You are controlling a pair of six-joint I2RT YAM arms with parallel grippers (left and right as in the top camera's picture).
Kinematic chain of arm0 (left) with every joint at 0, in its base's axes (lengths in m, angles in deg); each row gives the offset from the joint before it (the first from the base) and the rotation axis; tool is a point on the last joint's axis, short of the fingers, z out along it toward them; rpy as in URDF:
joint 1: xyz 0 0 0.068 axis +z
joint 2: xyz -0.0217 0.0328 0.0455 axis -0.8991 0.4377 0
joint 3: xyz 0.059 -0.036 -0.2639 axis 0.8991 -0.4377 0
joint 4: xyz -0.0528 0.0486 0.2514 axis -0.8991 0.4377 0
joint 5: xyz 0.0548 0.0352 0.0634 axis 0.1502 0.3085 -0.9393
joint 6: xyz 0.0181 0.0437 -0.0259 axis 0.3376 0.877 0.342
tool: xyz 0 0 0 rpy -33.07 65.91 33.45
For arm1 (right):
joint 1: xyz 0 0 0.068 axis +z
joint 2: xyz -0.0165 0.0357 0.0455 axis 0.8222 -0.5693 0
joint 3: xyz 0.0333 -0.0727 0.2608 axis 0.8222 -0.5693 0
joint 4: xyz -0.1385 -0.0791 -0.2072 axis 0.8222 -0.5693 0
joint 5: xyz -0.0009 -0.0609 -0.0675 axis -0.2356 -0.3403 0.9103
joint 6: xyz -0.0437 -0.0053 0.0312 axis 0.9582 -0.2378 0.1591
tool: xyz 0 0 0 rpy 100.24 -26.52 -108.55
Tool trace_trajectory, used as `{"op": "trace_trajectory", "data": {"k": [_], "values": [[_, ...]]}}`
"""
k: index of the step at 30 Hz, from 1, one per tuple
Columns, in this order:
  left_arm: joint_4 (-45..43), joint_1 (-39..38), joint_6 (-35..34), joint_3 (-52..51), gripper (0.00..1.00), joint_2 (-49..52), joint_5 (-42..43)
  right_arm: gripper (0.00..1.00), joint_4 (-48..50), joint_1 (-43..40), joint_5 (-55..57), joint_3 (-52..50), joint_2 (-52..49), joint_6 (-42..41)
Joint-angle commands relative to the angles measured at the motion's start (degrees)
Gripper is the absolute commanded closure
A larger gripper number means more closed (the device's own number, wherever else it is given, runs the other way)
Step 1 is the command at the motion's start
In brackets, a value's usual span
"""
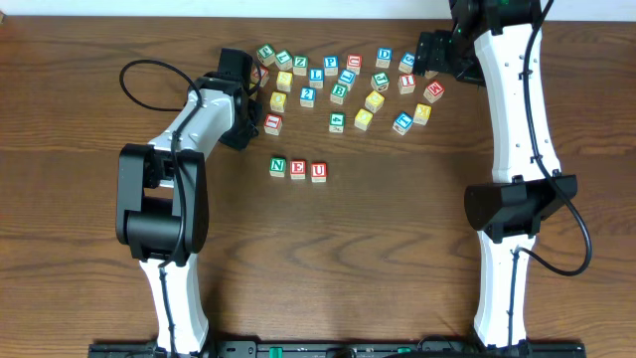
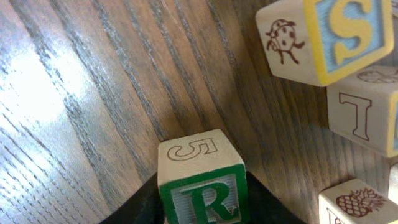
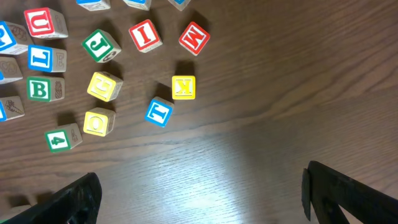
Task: Spell out NEURIPS
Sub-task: 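Lower the left gripper toward the green R block, then close the left gripper on the green R block, then carry the green R block right of the U and release it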
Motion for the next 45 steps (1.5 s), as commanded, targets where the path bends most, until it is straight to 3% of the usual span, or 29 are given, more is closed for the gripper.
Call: {"op": "trace_trajectory", "data": {"k": [1, 9, 20, 30, 45], "values": [[0.24, 0.02, 2.69, 0.17, 0.7, 0.85, -1.11, 0.01, -0.17, 0.83, 1.14, -0.26, 0.79, -0.87], [0.24, 0.02, 14.64, 0.17, 0.73, 0.85, -1.09, 0.01, -0.09, 0.83, 1.14, -0.26, 0.79, -0.87], [0.94, -0.2, 45.97, 0.74, 0.74, -5.27, -0.44, 0.01, 1.6, 0.81, 2.69, -0.26, 0.79, -0.87], [5.53, -5.57, 50.56, 0.74, 0.73, -14.93, -0.44, 0.01, 3.39, -0.02, 6.95, -0.26, 0.79, -0.87], [10.54, -24.76, 49.42, 0.35, 0.74, -14.97, -0.48, 0.01, 3.21, -8.13, 4.52, -0.26, 0.79, -0.87]]}}
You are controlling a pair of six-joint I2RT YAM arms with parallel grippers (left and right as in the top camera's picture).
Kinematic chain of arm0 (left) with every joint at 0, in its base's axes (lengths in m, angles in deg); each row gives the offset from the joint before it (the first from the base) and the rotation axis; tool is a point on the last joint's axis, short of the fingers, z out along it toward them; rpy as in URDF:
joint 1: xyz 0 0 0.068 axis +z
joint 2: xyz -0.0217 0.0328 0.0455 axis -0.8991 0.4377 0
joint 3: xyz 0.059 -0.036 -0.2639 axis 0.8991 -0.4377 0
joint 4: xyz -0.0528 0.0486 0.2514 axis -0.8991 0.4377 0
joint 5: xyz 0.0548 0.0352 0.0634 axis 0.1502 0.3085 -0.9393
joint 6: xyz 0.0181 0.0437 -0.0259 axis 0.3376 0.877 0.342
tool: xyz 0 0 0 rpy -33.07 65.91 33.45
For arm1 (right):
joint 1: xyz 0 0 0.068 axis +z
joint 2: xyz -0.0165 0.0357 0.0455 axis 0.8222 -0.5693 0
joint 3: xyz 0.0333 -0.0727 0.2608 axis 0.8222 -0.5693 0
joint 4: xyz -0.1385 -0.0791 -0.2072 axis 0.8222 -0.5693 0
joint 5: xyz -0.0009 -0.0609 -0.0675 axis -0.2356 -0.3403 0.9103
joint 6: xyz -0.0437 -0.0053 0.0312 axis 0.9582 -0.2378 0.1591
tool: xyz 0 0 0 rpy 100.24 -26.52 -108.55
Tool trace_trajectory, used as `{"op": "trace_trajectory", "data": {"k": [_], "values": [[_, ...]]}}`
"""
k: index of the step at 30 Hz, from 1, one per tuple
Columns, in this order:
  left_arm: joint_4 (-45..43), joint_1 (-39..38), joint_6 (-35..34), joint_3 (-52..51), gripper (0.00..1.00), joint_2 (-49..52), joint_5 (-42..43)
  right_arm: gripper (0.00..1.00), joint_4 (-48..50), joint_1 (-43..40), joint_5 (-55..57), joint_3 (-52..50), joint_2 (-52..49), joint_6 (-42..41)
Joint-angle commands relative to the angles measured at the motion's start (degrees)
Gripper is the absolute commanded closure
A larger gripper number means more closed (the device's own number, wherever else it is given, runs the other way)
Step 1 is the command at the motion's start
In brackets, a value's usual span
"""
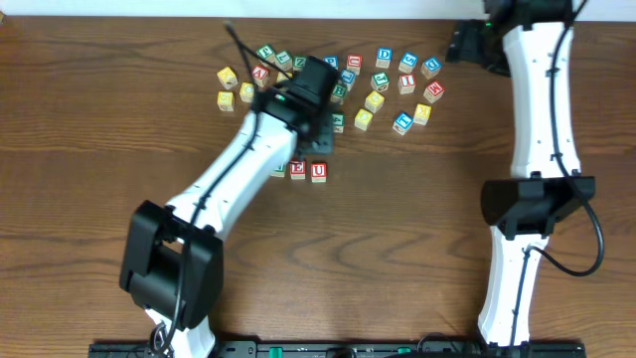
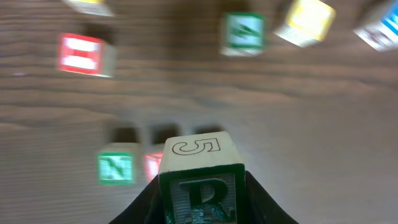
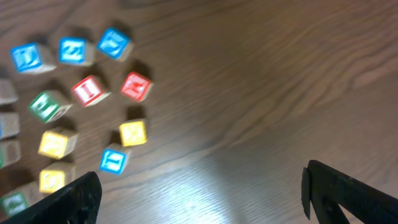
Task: Spell out NEURIPS
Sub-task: 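Carry the green R block right of the U and release it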
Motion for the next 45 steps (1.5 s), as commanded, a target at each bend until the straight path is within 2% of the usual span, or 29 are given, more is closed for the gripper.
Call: {"op": "trace_trajectory", "data": {"k": [1, 6, 22, 32, 38, 41, 45], "values": [[-0.11, -3.93, -0.7, 0.13, 0.74, 0.92, -0.37, 0.01, -0.31, -1.46, -1.05, -0.26, 0.76, -0.9], [-0.52, -6.97, -6.86, 0.09, 0.74, 4.31, -0.42, 0.01, -0.7, -1.92, -1.2, -0.26, 0.76, -0.9], [-2.69, -7.37, -7.28, 0.09, 0.71, 13.29, -0.52, 0.01, -2.08, -1.92, -1.22, -0.26, 0.76, -0.9], [-4.24, -7.37, -12.94, 0.07, 0.71, 15.45, -0.55, 0.01, -2.47, -1.88, -1.68, -0.26, 0.76, -0.92], [-4.59, -7.37, -13.25, 0.07, 0.71, 16.72, -0.55, 0.01, -2.89, -1.88, -1.62, -0.26, 0.76, -0.9], [-5.11, -7.37, -13.25, 0.07, 0.59, 16.72, -0.55, 0.01, -2.86, -1.88, -1.66, -0.26, 0.76, -0.92], [-5.66, -7.37, -13.25, 0.09, 0.57, 16.72, -0.55, 0.01, -2.86, -1.88, -2.05, -0.26, 0.76, -0.92]]}}
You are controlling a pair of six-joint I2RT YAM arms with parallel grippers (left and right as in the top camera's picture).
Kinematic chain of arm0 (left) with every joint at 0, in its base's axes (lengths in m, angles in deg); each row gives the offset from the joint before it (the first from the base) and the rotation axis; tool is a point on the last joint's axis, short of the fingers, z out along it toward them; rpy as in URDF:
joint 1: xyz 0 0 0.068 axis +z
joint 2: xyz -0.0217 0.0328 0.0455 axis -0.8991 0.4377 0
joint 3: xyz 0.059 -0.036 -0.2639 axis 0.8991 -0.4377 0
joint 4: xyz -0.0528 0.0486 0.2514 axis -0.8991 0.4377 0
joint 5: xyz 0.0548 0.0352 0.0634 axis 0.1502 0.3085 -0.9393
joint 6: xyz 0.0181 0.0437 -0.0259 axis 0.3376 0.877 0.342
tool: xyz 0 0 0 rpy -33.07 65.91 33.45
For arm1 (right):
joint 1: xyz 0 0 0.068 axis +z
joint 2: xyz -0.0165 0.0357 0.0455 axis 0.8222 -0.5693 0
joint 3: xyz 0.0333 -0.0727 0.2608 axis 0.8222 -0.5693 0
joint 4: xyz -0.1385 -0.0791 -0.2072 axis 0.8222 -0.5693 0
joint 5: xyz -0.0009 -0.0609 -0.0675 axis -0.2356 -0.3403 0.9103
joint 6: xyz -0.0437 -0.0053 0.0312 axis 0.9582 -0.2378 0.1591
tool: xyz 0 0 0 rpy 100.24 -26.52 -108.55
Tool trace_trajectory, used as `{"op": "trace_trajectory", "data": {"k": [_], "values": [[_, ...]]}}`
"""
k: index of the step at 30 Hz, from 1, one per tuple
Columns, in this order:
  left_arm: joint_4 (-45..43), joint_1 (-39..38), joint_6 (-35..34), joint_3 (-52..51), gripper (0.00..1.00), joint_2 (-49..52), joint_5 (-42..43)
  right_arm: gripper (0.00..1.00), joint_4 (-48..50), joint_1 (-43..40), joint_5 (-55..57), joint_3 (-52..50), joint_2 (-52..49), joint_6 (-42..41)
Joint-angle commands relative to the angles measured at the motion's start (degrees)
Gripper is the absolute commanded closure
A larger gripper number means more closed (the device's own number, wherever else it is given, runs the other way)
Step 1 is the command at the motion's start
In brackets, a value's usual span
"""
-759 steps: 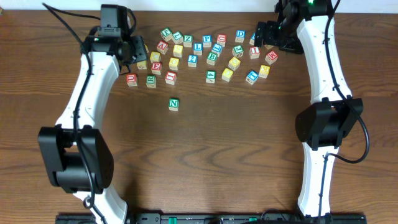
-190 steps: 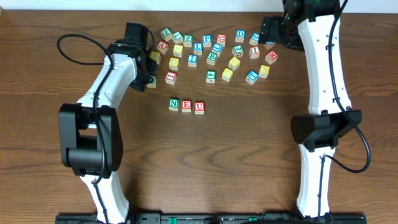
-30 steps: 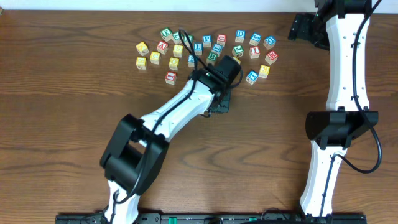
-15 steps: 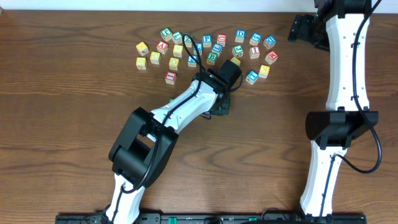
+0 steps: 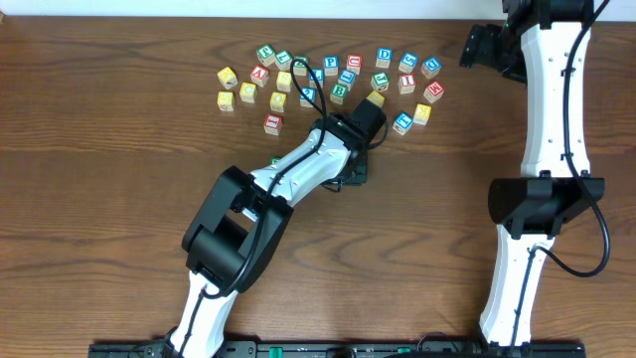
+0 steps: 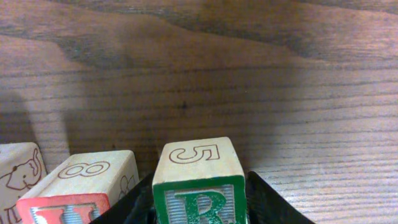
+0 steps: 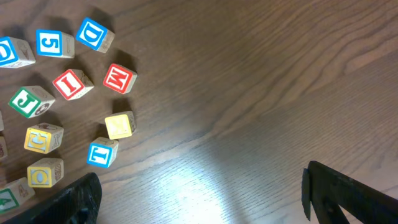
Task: Spell out NEURIPS
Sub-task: 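Carry the green R block right of the U and release it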
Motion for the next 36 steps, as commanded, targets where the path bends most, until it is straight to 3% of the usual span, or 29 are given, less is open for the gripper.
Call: {"op": "trace_trajectory", "data": {"k": [1, 12, 25, 36], "values": [[-0.31, 0.13, -0.52, 0.09, 0.57, 1.11, -0.5, 0.01, -0.09, 0.13, -0.33, -0.26, 0.76, -0.9], [3.17, 0.13, 2.1, 1.66, 0.56, -2.29, -0.48, 0.01, -0.09, 0.13, -0.31, -0.26, 0.76, -0.9], [3.76, 0.44, 9.25, 1.66, 0.56, -17.84, -0.52, 0.01, 0.15, 0.13, -1.38, -0.26, 0.76, -0.9], [8.7, 9.03, 10.29, 1.66, 0.56, -25.33, -0.5, 0.01, 0.13, 1.62, -2.71, -0.26, 0.76, -0.87]]}}
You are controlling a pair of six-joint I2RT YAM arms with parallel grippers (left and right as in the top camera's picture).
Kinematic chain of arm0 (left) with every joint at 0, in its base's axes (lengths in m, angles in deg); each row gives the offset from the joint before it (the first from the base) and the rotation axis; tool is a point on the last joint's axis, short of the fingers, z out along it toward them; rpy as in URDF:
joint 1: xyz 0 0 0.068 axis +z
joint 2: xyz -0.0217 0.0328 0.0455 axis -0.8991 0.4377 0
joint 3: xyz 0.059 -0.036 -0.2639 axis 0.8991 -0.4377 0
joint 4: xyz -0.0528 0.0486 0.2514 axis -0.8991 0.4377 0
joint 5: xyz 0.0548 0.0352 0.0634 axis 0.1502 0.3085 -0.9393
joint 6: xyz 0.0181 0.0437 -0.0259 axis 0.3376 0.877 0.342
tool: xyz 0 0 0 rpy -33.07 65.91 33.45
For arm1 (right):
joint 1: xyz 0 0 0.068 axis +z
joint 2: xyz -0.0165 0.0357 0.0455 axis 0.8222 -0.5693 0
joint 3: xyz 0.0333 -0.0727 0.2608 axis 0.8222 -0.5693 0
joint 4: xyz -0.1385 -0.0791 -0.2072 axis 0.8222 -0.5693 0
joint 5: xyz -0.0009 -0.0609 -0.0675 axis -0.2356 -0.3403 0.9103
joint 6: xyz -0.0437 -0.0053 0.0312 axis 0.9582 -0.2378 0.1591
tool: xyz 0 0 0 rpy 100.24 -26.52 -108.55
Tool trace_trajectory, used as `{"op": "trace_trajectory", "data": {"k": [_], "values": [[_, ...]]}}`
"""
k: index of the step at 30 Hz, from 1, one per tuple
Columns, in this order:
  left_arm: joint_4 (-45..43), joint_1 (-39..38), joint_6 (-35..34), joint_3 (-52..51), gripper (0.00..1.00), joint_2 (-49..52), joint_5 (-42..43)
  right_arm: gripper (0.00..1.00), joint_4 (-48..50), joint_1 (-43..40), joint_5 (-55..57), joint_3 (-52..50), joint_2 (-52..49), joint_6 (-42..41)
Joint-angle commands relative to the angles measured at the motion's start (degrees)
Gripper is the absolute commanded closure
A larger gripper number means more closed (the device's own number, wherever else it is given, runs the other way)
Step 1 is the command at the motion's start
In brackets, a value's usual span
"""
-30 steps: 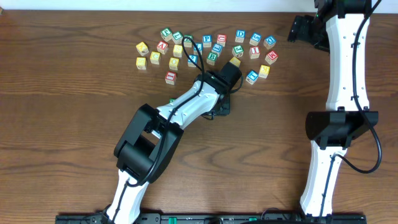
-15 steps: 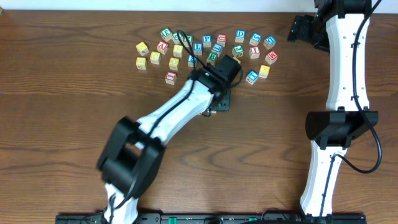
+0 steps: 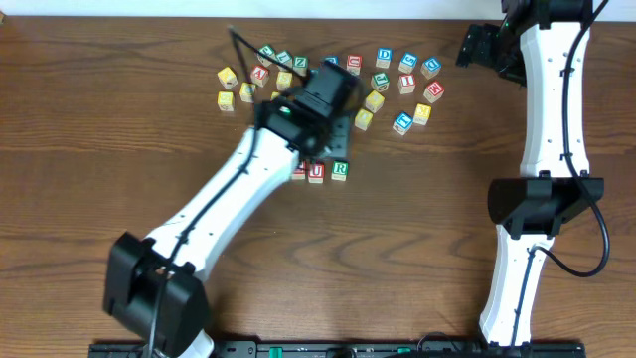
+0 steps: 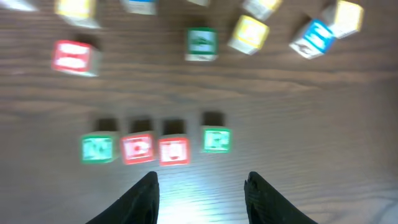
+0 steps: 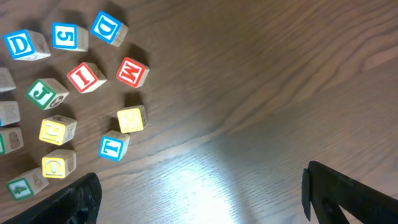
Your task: Spell out NEURIPS
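Observation:
On the wooden table stands a row of letter blocks: green N [image 4: 97, 149], red E [image 4: 138, 149], red U [image 4: 173, 151] and green R [image 4: 216, 139]. The R sits just right of the U and slightly farther back. From overhead, U [image 3: 316, 171] and R [image 3: 340, 169] show, and the arm covers the row's left end. My left gripper [image 4: 202, 185] hangs open and empty above the row, seen from overhead [image 3: 333, 131] between row and pile. My right gripper [image 5: 202, 193] is open and empty, high at the far right [image 3: 482, 45].
Several loose letter blocks lie scattered along the far side of the table [image 3: 79, 199], among them a red I [image 5: 83, 77], a red M [image 5: 132, 72], a blue T [image 5: 114, 146] and a blue D [image 5: 109, 28]. The left arm [image 3: 219, 214] crosses the table diagonally.
The left gripper was shut on the R block low beside the U. Now it is open and raised, and the R stands on the table at the row's right end. The right arm has hardly shifted.
First the left gripper held the R block at the left of the pile while N, E, U stood in a row. Then it held the R above the row, then low beside the U. Now the R stands there, let go.

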Motion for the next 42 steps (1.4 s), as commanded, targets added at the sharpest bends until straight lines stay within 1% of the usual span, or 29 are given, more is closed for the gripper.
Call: {"op": "trace_trajectory", "data": {"k": [1, 2, 3, 6, 14, 17, 21, 27, 29, 31, 34, 38, 41, 42], "values": [[2.36, 5.38, 2.56, 1.14, 0.56, -3.48, -0.5, 0.01, 0.04, 1.57, -0.31, -0.26, 0.76, -0.87], [3.06, 6.73, 3.34, 1.14, 0.55, -3.8, -0.5, 0.01, 0.09, 1.95, -0.31, -0.26, 0.76, -0.87], [3.76, 8.09, 4.07, 1.14, 0.51, -4.11, -0.5, 0.01, 0.11, 2.25, -0.31, -0.26, 0.76, -0.9], [5.9, 12.52, 5.84, 1.14, 0.51, -4.68, -0.5, 0.01, 0.46, 3.61, -0.33, -0.26, 0.76, -0.87], [7.96, 23.12, 5.97, 1.14, 0.51, -4.7, -0.5, 0.01, 2.29, 8.2, -0.5, -0.26, 0.76, -0.85], [7.98, 25.27, 7.15, 1.14, 0.51, -4.7, -0.5, 0.01, 3.1, 9.49, -0.48, -0.26, 0.76, -0.87], [7.93, 26.95, 7.32, 1.14, 0.51, -4.68, -0.5, 0.01, 3.69, 10.64, -0.5, -0.26, 0.76, -0.87], [7.61, 27.08, 7.34, 1.11, 0.51, -4.39, -0.52, 0.01, 4.02, 10.91, -0.52, -0.26, 0.76, -0.9], [7.52, 27.08, 7.34, 1.11, 0.51, -4.26, -0.52, 0.03, 5.07, 10.91, -0.5, -0.26, 0.72, -0.87], [7.28, 27.08, 7.34, 1.11, 0.51, -4.24, -0.52, 0.09, 8.09, 10.91, -0.96, -0.26, 0.24, 1.55], [6.4, 27.08, 7.32, 1.11, 0.51, -4.24, -0.5, 0.12, 14.58, 10.75, -2.21, -0.26, -2.08, 7.19], [5.14, 27.06, 7.3, 0.92, 0.51, -4.24, -0.52, 0.14, 20.06, 9.66, -2.25, -0.26, -6.62, 8.87], [4.72, 27.06, 7.3, 0.42, 0.51, -4.24, -0.5, 0.14, 23.56, 9.14, -2.23, -0.26, -11.04, 11.52], [4.74, 27.06, 7.3, 0.35, 0.51, -4.22, -0.5, 0.15, 24.63, 9.16, -2.23, -0.26, -12.59, 13.16]]}}
